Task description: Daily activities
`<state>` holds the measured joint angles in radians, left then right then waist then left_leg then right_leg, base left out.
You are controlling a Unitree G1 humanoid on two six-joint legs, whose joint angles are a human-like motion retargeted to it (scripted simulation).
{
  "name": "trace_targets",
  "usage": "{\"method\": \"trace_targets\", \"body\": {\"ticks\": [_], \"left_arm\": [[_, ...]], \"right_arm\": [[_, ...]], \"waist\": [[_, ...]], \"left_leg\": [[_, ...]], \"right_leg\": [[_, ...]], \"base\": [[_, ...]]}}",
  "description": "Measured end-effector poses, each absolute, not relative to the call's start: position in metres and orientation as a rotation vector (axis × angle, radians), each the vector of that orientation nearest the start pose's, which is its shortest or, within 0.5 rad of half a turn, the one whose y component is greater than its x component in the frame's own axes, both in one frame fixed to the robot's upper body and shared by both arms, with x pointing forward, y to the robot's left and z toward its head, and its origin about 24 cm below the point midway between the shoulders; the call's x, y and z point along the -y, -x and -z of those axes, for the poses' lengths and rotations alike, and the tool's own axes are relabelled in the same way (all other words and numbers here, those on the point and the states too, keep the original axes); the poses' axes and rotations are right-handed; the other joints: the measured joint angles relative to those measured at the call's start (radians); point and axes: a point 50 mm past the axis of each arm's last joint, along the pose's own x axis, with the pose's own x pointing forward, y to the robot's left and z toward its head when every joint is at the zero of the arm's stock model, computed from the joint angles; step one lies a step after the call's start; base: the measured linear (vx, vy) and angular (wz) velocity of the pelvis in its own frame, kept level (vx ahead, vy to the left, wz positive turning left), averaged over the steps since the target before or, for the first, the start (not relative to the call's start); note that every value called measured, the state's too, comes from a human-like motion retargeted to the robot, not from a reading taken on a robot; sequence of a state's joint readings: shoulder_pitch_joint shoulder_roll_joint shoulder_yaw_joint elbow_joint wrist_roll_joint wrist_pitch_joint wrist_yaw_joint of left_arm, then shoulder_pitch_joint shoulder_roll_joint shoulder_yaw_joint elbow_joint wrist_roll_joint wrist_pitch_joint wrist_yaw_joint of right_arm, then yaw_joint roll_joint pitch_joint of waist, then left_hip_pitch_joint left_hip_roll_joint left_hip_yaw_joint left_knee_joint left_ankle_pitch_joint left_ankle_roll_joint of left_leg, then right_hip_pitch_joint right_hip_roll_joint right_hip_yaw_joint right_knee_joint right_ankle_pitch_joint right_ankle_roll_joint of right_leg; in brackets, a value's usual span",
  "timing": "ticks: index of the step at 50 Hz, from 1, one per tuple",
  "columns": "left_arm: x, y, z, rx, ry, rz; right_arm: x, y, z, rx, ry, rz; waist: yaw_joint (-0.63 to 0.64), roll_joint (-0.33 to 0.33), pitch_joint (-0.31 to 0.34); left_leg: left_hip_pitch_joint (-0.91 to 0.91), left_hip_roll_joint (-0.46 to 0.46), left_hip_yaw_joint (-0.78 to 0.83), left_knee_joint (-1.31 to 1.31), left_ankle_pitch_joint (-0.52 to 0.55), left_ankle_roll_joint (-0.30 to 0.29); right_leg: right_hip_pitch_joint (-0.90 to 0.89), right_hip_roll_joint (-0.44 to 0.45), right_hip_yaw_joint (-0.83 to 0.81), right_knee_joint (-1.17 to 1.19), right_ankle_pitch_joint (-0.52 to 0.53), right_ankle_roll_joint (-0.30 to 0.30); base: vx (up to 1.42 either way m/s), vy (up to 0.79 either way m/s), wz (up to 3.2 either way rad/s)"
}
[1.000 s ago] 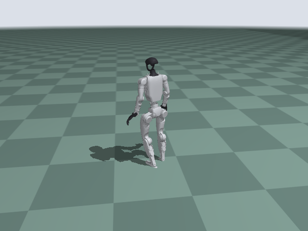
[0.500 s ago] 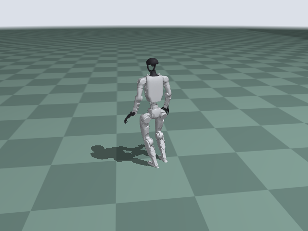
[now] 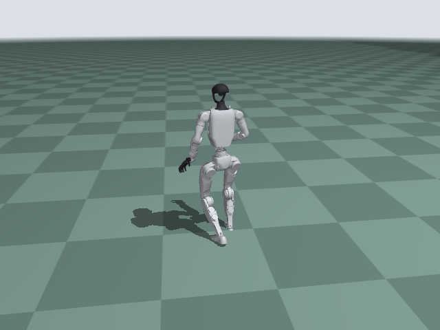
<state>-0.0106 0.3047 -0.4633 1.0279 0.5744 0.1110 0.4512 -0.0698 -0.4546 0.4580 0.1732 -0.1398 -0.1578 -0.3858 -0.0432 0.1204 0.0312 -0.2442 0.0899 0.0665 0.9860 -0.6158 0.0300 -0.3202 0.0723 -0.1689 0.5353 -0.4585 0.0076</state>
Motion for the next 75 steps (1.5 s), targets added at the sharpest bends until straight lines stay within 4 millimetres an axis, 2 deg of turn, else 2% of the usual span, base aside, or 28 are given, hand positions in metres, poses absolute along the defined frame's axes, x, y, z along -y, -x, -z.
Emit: {"method": "trace_targets", "body": {"ticks": [3, 5, 8, 11, 15, 18, 22, 26, 30, 32, 33, 35, 37, 40, 46, 48, 50, 52, 53, 56, 58, 60, 68, 70, 72, 75], "left_arm": [[-0.21, -0.15, 0.134, -0.724, -1.275, 0.21], [-0.196, -0.16, 0.132, -0.683, -1.271, 0.252], [-0.179, -0.171, 0.13, -0.651, -1.256, 0.324], [-0.169, -0.168, 0.133, -0.662, -1.238, 0.397], [-0.161, -0.159, 0.139, -0.709, -1.211, 0.487], [-0.157, -0.15, 0.144, -0.748, -1.194, 0.545], [-0.15, -0.145, 0.148, -0.775, -1.179, 0.596], [-0.144, -0.147, 0.149, -0.781, -1.152, 0.61], [-0.138, -0.153, 0.146, -0.763, -1.123, 0.608], [-0.129, -0.141, 0.15, -0.765, -1.1, 0.631], [-0.132, -0.151, 0.146, -0.74, -1.105, 0.621], [-0.123, -0.142, 0.148, -0.73, -1.086, 0.642], [-0.126, -0.154, 0.142, -0.688, -1.091, 0.63], [-0.117, -0.144, 0.144, -0.672, -1.07, 0.647], [-0.114, -0.148, 0.14, -0.622, -1.066, 0.642], [-0.111, -0.143, 0.14, -0.616, -1.064, 0.64], [-0.119, -0.161, 0.133, -0.58, -1.08, 0.613], [-0.113, -0.15, 0.137, -0.583, -1.072, 0.615], [-0.117, -0.161, 0.132, -0.561, -1.083, 0.598], [-0.112, -0.149, 0.136, -0.557, -1.083, 0.593], [-0.119, -0.165, 0.13, -0.526, -1.104, 0.567], [-0.114, -0.155, 0.133, -0.528, -1.102, 0.571], [-0.117, -0.16, 0.13, -0.49, -1.134, 0.546], [-0.124, -0.18, 0.122, -0.464, -1.149, 0.527], [-0.115, -0.167, 0.128, -0.474, -1.136, 0.545], [-0.111, -0.17, 0.126, -0.462, -1.135, 0.554]], "right_arm": [[0.136, -0.256, -0.06, 0.266, 0.53, -0.145], [0.125, -0.259, -0.079, 0.338, 0.498, -0.186], [0.113, -0.263, -0.098, 0.395, 0.466, -0.249], [0.11, -0.267, -0.109, 0.425, 0.447, -0.265], [0.127, -0.281, -0.129, 0.47, 0.429, -0.159], [0.149, -0.295, -0.144, 0.493, 0.408, -0.006], [0.173, -0.312, -0.152, 0.472, 0.372, 0.164], [0.176, -0.319, -0.143, 0.418, 0.33, 0.194], [0.154, -0.309, -0.12, 0.357, 0.311, 0.045], [0.132, -0.289, -0.093, 0.289, 0.303, -0.101], [0.126, -0.285, -0.091, 0.284, 0.313, -0.167], [0.106, -0.263, -0.069, 0.213, 0.301, -0.313], [0.1, -0.255, -0.062, 0.187, 0.317, -0.414], [0.088, -0.232, -0.039, 0.099, 0.306, -0.528], [0.09, -0.219, -0.022, 0.014, 0.316, -0.583], [0.09, -0.214, -0.015, -0.013, 0.311, -0.585], [0.099, -0.223, -0.021, -0.002, 0.328, -0.575], [0.094, -0.214, -0.012, -0.038, 0.306, -0.576], [0.099, -0.22, -0.017, -0.026, 0.316, -0.569], [0.094, -0.21, -0.008, -0.061, 0.292, -0.571], [0.101, -0.218, -0.014, -0.044, 0.302, -0.565], [0.096, -0.21, -0.007, -0.071, 0.279, -0.573], [0.093, -0.203, 0.003, -0.136, 0.227, -0.596], [0.099, -0.213, -0.001, -0.14, 0.226, -0.599], [0.091, -0.203, 0.012, -0.201, 0.194, -0.613], [0.091, -0.206, 0.021, -0.252, 0.187, -0.615]], "waist": [[0.019, 0.043, 0.0], [0.03, 0.064, -0.002], [0.034, 0.071, 0.001], [0.024, 0.077, -0.006], [0.0, 0.077, -0.026], [-0.007, 0.087, -0.048], [-0.004, 0.084, -0.07], [-0.005, 0.071, -0.08], [-0.01, 0.055, -0.081], [-0.018, 0.058, -0.087], [-0.016, 0.055, -0.088], [-0.022, 0.056, -0.094], [-0.019, 0.053, -0.096], [-0.023, 0.055, -0.109], [-0.018, 0.057, -0.13], [-0.016, 0.06, -0.152], [-0.01, 0.058, -0.141], [-0.011, 0.053, -0.159], [-0.008, 0.051, -0.149], [-0.008, 0.042, -0.181], [-0.003, 0.04, -0.169], [-0.006, 0.03, -0.185], [0.007, 0.011, -0.244], [0.015, 0.013, -0.202], [0.014, 0.007, -0.214], [0.023, 0.009, -0.231]], "left_leg": [[-0.09, 0.049, -0.008, 0.108, -0.02, 0.009], [-0.134, 0.05, -0.026, 0.088, -0.044, 0.016], [-0.148, -0.002, -0.068, -0.066, -0.042, 0.023], [-0.137, -0.045, -0.109, -0.203, -0.011, 0.024], [-0.088, -0.074, -0.107, -0.324, 0.023, 0.039], [-0.069, -0.077, -0.099, -0.359, 0.024, 0.045], [-0.041, -0.094, -0.094, -0.43, 0.047, 0.045], [-0.013, -0.114, -0.09, -0.513, 0.079, 0.04], [0.016, -0.132, -0.087, -0.601, 0.117, 0.033], [-0.001, -0.126, -0.088, -0.565, 0.11, 0.028], [0.01, -0.132, -0.089, -0.606, 0.118, 0.025], [-0.004, -0.132, -0.091, -0.597, 0.125, 0.02], [0.015, -0.142, -0.096, -0.67, 0.145, 0.015], [-0.008, -0.145, -0.103, -0.665, 0.158, 0.01], [-0.033, -0.15, -0.116, -0.706, 0.179, 0.004], [-0.068, -0.149, -0.123, -0.681, 0.17, 0.001], [-0.031, -0.15, -0.126, -0.753, 0.183, -0.001], [-0.058, -0.153, -0.131, -0.736, 0.195, -0.001], [-0.03, -0.153, -0.133, -0.779, 0.202, -0.002], [-0.068, -0.159, -0.141, -0.769, 0.22, -0.002], [-0.036, -0.157, -0.145, -0.817, 0.226, -0.004], [-0.045, -0.164, -0.152, -0.829, 0.254, -0.004], [-0.066, -0.172, -0.188, -0.9, 0.306, -0.014], [-0.002, -0.164, -0.194, -0.939, 0.299, -0.018], [0.006, -0.171, -0.208, -0.976, 0.344, -0.02], [0.035, -0.165, -0.229, -1.068, 0.396, -0.026]], "right_leg": [[0.032, 0.062, 0.017, -0.075, 0.037, -0.002], [0.053, 0.09, 0.039, -0.13, 0.068, 0.002], [0.102, 0.101, 0.089, -0.227, 0.12, 0.016], [0.128, 0.106, 0.128, -0.265, 0.138, 0.024], [0.162, 0.089, 0.157, -0.316, 0.15, 0.029], [0.173, 0.083, 0.161, -0.335, 0.15, 0.028], [0.195, 0.064, 0.158, -0.388, 0.168, 0.031], [0.216, 0.041, 0.15, -0.448, 0.194, 0.039], [0.227, 0.019, 0.14, -0.486, 0.211, 0.048], [0.229, 0.021, 0.127, -0.486, 0.225, 0.049], [0.225, 0.017, 0.128, -0.495, 0.22, 0.051], [0.22, 0.014, 0.115, -0.497, 0.235, 0.052], [0.211, 0.007, 0.113, -0.509, 0.227, 0.053], [0.195, 0.001, 0.096, -0.511, 0.242, 0.051], [0.16, -0.004, 0.079, -0.521, 0.25, 0.049], [0.142, -0.001, 0.07, -0.528, 0.257, 0.048], [0.145, 0.0, 0.077, -0.531, 0.238, 0.049], [0.13, -0.006, 0.062, -0.532, 0.255, 0.048], [0.136, -0.004, 0.067, -0.532, 0.243, 0.049], [0.109, -0.013, 0.048, -0.534, 0.262, 0.048], [0.117, -0.008, 0.053, -0.533, 0.244, 0.049], [0.104, -0.019, 0.039, -0.529, 0.258, 0.048], [0.057, -0.029, 0.01, -0.524, 0.257, 0.045], [0.097, -0.019, 0.018, -0.517, 0.226, 0.046], [0.089, -0.034, -0.003, -0.507, 0.24, 0.044], [0.077, -0.035, -0.015, -0.504, 0.239, 0.044]], "base": [[0.1, -0.1, -0.53], [0.11, -0.06, -0.59], [0.13, -0.02, -0.53], [0.13, 0.02, -0.4], [0.12, 0.04, -0.11], [0.1, 0.05, 0.01], [0.08, 0.06, 0.12], [0.04, 0.06, 0.18], [0.01, 0.05, 0.2], [-0.02, 0.05, 0.23], [0.02, 0.04, 0.21], [0.0, 0.03, 0.22], [0.03, 0.02, 0.18], [-0.02, 0.01, 0.13], [0.0, 0.0, 0.0], [0.0, 0.0, 0.0], [0.04, 0.0, 0.02], [0.0, 0.0, 0.0], [0.0, 0.0, 0.0], [-0.03, 0.0, 0.14], [0.03, -0.01, 0.02], [-0.04, -0.01, 0.23], [-0.02, -0.02, 0.19], [0.03, -0.02, 0.02], [-0.06, 0.0, 0.37], [-0.01, 0.0, 0.21]]}}
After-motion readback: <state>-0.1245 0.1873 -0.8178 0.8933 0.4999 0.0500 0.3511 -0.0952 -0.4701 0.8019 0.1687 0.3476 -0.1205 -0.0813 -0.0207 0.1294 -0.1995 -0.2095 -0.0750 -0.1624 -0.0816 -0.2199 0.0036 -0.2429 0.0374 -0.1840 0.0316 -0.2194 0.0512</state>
